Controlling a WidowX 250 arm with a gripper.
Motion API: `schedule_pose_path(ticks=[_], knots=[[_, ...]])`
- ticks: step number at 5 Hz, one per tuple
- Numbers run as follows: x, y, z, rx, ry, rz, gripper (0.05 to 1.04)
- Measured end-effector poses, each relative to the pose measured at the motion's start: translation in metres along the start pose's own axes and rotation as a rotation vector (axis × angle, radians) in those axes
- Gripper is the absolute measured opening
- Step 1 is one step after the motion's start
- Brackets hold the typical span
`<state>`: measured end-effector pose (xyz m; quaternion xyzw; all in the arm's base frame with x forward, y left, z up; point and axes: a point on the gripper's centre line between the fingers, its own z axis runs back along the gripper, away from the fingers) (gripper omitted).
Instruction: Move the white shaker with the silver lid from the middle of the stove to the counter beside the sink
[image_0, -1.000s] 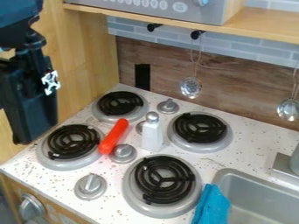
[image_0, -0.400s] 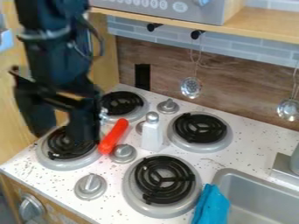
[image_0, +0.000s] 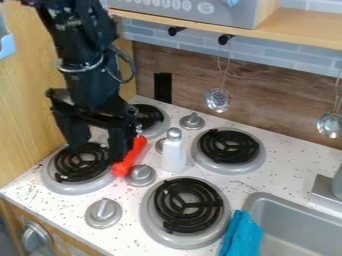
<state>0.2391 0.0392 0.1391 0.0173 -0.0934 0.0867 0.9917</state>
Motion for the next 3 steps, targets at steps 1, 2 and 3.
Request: schedule_pose_path(ticks=[1, 2, 3], knots=[[0.033, 0.007, -0.028, -0.011, -0.013, 0.040, 1.001], [0.060, 0.012, -0.051, 0.019, -0.037, 0.052, 1.000], [0.085, 0.015, -0.068, 0.041, -0.055, 0.078, 1.000]])
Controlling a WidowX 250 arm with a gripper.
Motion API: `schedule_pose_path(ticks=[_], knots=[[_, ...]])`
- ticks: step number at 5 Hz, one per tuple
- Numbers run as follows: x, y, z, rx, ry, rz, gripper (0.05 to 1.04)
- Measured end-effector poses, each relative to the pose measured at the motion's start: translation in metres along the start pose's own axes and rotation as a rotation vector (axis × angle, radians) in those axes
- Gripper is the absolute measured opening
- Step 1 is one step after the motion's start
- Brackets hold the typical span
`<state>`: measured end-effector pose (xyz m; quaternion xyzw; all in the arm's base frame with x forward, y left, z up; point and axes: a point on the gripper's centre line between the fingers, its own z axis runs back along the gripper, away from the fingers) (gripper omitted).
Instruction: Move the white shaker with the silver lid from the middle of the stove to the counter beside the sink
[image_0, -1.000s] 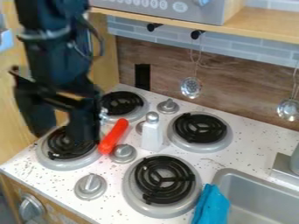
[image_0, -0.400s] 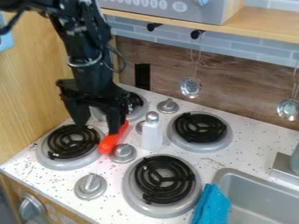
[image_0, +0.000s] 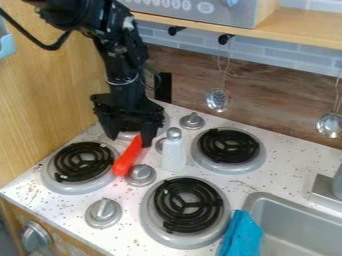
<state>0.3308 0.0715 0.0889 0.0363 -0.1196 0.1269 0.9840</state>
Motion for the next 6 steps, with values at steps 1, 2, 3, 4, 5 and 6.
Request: schedule_pose_path(ticks=[1, 2, 3, 4, 5, 6], knots=[[0.020, 0.000, -0.014, 0.018, 0.016, 0.010, 1.000], [0.039, -0.012, -0.017, 0.013, 0.010, 0.012, 1.000], [0.053, -0.031, -0.017, -0.001, 0.004, -0.018, 1.001], [0.058, -0.038, -0.027, -0.010, 0.023, -0.029, 1.000], [0.062, -0.050, -0.035, -0.006, 0.030, -0.053, 1.000], [0.064, -0.048, -0.042, 0.022, 0.047, -0.057, 1.000]])
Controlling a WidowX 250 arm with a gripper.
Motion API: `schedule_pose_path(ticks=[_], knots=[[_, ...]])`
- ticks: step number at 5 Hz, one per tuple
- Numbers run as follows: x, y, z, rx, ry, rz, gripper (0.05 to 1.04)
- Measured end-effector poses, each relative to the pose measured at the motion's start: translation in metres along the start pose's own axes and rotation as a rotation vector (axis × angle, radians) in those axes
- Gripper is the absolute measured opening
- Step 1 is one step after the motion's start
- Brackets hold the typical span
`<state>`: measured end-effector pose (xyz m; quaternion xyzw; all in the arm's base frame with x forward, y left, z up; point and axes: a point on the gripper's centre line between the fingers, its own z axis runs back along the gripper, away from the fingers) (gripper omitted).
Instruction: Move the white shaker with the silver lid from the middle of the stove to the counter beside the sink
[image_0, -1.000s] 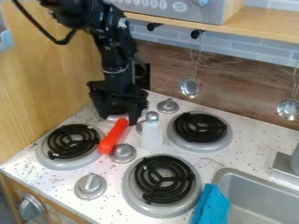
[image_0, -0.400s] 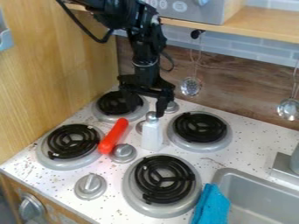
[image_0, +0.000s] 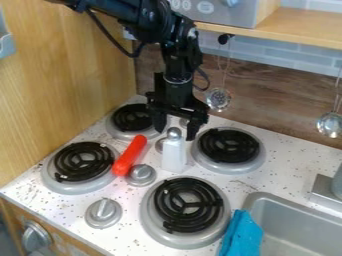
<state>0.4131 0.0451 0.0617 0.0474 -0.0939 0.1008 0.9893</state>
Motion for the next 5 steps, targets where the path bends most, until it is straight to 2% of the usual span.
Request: schedule_pose_path(ticks=[1, 2, 3, 4, 5], knots=[[0.003, 0.005, -0.006, 0.038, 0.019, 0.002, 1.000], [0.006, 0.005, -0.020, 0.091, 0.080, 0.018, 1.000], [0.005, 0.002, -0.024, 0.096, 0.102, 0.019, 0.961], [0.002, 0.001, -0.024, 0.091, 0.116, 0.024, 0.663], [-0.002, -0.001, -0.023, 0.078, 0.119, 0.028, 0.598]])
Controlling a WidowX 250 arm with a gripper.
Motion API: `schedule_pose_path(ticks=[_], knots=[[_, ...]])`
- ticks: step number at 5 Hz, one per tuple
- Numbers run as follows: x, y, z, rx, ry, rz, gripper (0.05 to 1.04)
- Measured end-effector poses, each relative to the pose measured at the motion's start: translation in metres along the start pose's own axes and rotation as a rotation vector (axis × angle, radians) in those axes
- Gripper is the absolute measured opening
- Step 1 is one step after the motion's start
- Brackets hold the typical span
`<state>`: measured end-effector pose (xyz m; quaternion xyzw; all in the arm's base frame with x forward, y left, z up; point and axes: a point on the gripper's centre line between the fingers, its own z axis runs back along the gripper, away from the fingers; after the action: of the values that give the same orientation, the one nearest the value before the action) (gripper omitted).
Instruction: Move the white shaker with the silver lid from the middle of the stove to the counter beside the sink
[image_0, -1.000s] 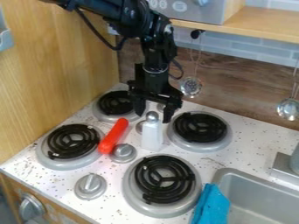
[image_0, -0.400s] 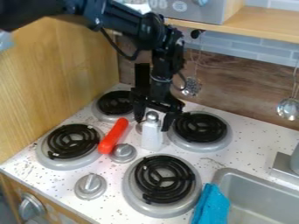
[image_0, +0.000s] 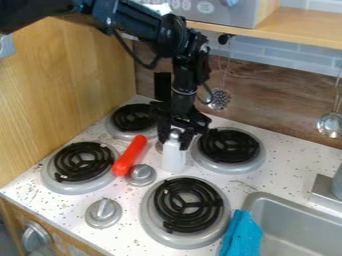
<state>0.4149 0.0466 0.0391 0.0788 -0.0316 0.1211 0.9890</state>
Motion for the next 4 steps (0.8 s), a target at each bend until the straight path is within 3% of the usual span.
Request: schedule_pose_path(ticks=[1, 3, 4], knots=[[-0.008, 0.000, 0.009, -0.021, -0.001, -0.007, 0.596], [-0.011, -0.004, 0.045, -0.086, -0.055, -0.016, 0.596], [-0.011, -0.025, 0.056, -0.112, -0.062, -0.054, 0.596]])
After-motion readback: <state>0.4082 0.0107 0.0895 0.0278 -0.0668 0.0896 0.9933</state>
